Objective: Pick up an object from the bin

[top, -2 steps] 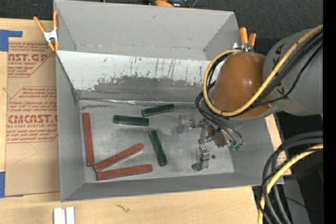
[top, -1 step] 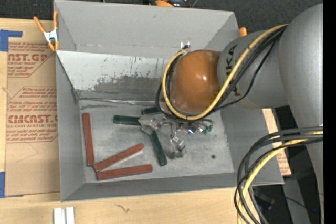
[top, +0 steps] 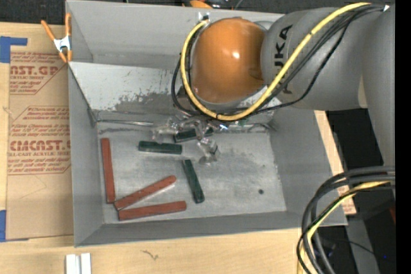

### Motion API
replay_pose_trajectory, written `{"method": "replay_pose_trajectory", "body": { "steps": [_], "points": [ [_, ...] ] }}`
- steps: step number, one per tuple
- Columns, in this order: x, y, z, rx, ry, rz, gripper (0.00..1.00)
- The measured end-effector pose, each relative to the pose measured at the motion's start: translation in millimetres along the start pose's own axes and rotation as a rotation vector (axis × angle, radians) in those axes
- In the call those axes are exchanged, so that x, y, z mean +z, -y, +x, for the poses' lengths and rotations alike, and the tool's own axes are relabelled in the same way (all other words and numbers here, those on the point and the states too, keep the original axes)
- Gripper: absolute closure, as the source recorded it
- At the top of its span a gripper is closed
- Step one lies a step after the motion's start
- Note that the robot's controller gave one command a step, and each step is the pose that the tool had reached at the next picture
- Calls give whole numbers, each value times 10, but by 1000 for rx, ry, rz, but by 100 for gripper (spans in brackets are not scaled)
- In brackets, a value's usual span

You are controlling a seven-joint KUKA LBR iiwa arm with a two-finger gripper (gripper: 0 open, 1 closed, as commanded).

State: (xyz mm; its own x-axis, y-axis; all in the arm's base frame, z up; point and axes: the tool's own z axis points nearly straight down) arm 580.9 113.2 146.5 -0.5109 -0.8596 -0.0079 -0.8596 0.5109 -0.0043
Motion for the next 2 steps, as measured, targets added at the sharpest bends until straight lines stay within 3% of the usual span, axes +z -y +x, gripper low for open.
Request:
{"method": "replay_pose_trajectory", "body": {
  "steps": [1, 2],
  "points": [
    [801, -263, 315, 64, -12, -10, 0],
    [759, -412, 188, -57, -6, -4, 0]
  ]
}}
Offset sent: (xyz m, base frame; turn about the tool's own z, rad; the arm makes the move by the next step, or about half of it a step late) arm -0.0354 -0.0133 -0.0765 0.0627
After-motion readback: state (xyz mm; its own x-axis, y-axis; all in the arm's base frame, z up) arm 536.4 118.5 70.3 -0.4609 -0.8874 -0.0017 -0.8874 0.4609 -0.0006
